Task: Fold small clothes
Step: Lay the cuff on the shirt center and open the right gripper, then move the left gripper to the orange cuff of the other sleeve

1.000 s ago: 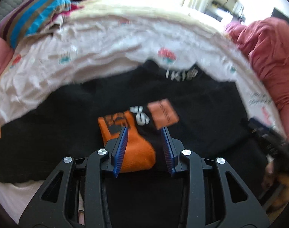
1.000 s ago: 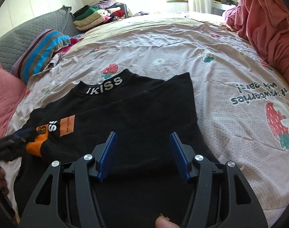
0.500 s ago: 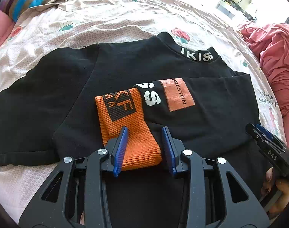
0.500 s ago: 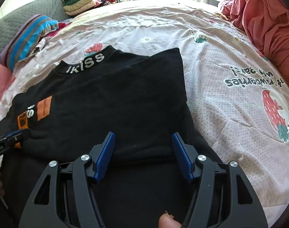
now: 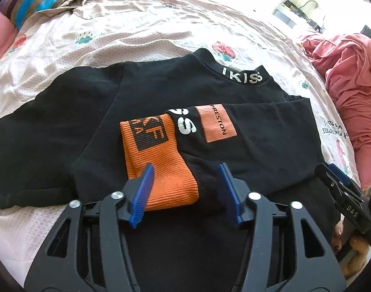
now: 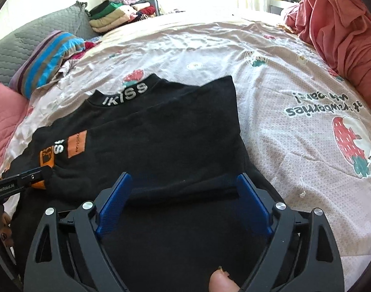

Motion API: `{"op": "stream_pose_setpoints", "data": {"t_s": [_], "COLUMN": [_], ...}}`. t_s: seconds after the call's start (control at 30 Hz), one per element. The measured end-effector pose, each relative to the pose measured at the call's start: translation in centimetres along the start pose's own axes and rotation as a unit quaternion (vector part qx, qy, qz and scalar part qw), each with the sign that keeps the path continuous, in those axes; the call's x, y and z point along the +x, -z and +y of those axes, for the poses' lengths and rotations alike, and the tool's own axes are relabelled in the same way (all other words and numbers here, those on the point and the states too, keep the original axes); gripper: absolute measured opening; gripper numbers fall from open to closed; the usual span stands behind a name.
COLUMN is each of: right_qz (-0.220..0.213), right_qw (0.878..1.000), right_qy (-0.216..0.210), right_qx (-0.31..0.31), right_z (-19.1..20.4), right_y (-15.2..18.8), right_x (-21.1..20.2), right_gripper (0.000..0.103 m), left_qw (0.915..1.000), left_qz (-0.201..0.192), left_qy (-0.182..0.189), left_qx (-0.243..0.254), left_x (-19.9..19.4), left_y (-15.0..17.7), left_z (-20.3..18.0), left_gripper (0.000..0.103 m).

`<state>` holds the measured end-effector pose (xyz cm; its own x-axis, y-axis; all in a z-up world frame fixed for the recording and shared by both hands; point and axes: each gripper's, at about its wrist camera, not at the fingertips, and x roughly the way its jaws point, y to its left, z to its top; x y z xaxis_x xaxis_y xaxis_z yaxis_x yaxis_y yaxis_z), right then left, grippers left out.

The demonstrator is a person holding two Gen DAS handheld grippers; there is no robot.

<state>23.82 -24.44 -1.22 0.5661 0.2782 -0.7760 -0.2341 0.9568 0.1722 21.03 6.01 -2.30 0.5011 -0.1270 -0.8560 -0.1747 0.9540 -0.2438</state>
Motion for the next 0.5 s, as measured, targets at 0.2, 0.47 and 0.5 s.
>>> {"op": "stream_pose_setpoints", "data": {"t_s": [0.2, 0.47, 0.5], "right_qz": [-0.011, -0.019, -0.020], "right_qw": [1.000, 1.000, 0.999], "right_qy": [0.000, -0.013, -0.014], "right_qx": [-0.010, -0.021, -0.023], "right_z": [0.8, 2.4, 2.7], "right_y": [-0.1, -0.3, -0.3], "right_x": [-0.8, -1.6, -1.7], "right_gripper": [0.094, 0.096, 0.096], "left_qw": [0.9999, 0.9991, 0.9991], "left_qz": [-0.013, -0.031, -0.032], "left_qy": [-0.006, -0.023, -0.022], "left_qx": [-0.009, -0.017, -0.019], "left_x": [-1.3, -3.1, -3.3], "left_y": [0.1, 0.4, 0.5], "left_z": [0.8, 2.1, 2.2], "left_gripper": [0.072, 0.094, 0.094]}}
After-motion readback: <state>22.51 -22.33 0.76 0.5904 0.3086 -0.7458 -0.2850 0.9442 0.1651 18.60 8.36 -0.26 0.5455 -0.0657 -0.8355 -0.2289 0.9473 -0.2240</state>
